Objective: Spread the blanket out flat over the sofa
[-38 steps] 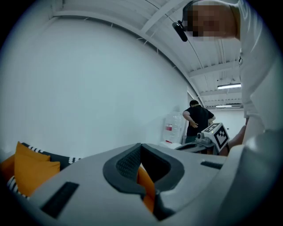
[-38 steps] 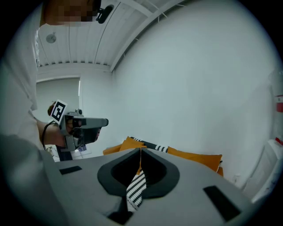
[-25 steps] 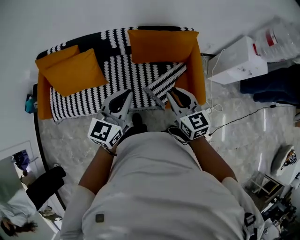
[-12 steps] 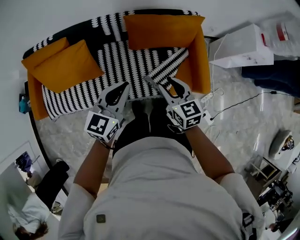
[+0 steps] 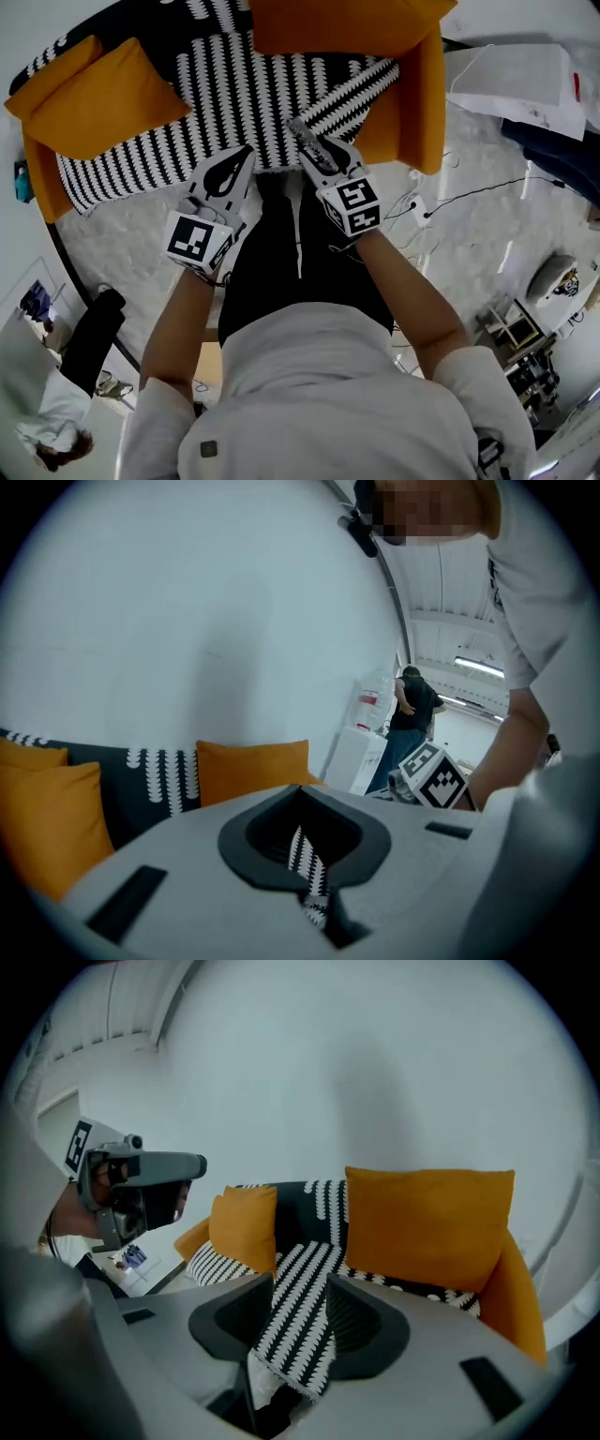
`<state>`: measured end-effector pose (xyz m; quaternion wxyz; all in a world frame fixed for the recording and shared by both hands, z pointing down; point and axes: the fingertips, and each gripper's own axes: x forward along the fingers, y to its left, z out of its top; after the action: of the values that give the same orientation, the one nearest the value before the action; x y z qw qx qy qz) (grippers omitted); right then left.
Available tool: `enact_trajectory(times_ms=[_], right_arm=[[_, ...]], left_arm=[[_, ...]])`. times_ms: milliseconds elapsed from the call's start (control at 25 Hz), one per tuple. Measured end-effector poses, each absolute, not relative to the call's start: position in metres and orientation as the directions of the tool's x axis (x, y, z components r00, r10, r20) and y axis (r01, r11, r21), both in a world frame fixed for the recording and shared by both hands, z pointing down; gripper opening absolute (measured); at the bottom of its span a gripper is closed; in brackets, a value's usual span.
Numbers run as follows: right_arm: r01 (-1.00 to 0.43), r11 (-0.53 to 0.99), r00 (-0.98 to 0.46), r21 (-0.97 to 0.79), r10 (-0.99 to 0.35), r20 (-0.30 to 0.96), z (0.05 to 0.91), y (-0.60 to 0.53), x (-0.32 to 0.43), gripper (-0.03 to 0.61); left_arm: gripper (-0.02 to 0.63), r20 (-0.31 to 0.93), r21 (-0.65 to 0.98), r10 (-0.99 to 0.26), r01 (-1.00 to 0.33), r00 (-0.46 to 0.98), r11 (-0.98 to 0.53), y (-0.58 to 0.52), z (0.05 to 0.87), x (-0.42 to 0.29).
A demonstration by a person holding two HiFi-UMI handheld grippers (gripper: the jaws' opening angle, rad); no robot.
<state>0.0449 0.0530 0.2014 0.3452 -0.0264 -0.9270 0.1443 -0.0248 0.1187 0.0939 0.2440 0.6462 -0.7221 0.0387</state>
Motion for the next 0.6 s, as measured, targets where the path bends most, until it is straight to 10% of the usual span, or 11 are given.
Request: enact_trajectory(times_ms=[600], right_arm=[[-0.143, 0.949, -0.598, -0.282, 0.144, 0.788, 0.459, 0.068, 0.01, 0.196]], left_arm=[[0.009, 0.469, 0.367, -0.882, -0.901, -0.037, 0.233, 0.134, 0.29, -0.047]])
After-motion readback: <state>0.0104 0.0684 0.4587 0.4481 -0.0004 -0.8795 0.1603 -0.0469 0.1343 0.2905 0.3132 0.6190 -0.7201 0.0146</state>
